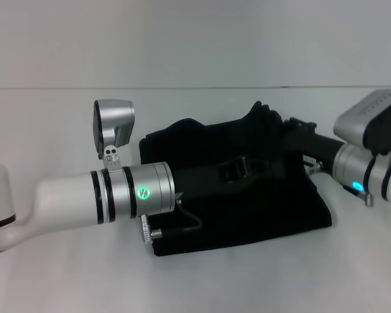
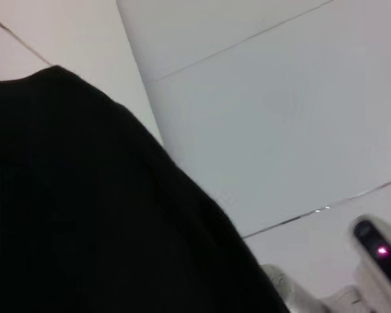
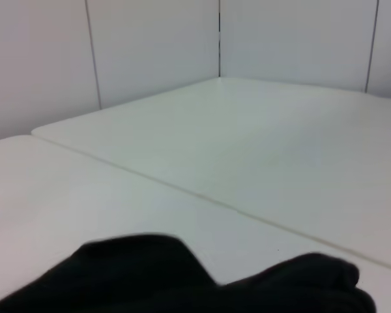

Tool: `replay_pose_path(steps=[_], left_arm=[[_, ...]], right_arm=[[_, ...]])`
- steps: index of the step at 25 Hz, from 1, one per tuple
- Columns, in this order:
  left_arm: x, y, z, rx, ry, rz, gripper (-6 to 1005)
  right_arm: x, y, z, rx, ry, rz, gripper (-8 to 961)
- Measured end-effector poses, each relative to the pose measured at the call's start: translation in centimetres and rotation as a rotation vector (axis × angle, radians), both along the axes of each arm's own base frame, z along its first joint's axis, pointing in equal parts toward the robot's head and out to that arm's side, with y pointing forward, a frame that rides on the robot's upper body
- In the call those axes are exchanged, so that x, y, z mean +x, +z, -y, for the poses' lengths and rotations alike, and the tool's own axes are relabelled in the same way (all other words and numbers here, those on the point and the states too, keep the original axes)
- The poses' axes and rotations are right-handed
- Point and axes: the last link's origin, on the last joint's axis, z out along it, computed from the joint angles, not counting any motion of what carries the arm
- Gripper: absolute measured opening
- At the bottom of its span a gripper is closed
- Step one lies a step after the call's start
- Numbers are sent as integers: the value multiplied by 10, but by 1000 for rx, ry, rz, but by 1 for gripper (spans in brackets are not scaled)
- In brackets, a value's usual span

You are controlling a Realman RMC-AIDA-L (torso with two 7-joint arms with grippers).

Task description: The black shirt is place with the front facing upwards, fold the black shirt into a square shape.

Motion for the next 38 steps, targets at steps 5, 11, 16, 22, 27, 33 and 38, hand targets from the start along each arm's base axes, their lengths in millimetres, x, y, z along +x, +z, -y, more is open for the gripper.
replay_pose_path(steps=[5,11,16,22,27,33,38], left_arm=[[-1,-6,-6,29,-4,-56,34],[3,-15,-8,31,-42,-123,34],[2,-24,-11,35,-28,-182,35],[-2,-27,-15,49,9,-216,35],[3,-28,-16,46,7,-208,36],[11,-31,-14,27,-18,-195,170],[14,-26,-10,16,-21,-127,288]], right_arm=[[-9,9,-11,54,6,-28,808],[-8,16,-17,95,11,-18,808],[2,18,-17,112,-33,9,809],[18,20,-15,137,-109,33,809],[27,20,-10,138,-136,29,809],[35,19,-3,134,-163,19,809],[57,27,10,187,-253,-53,809]])
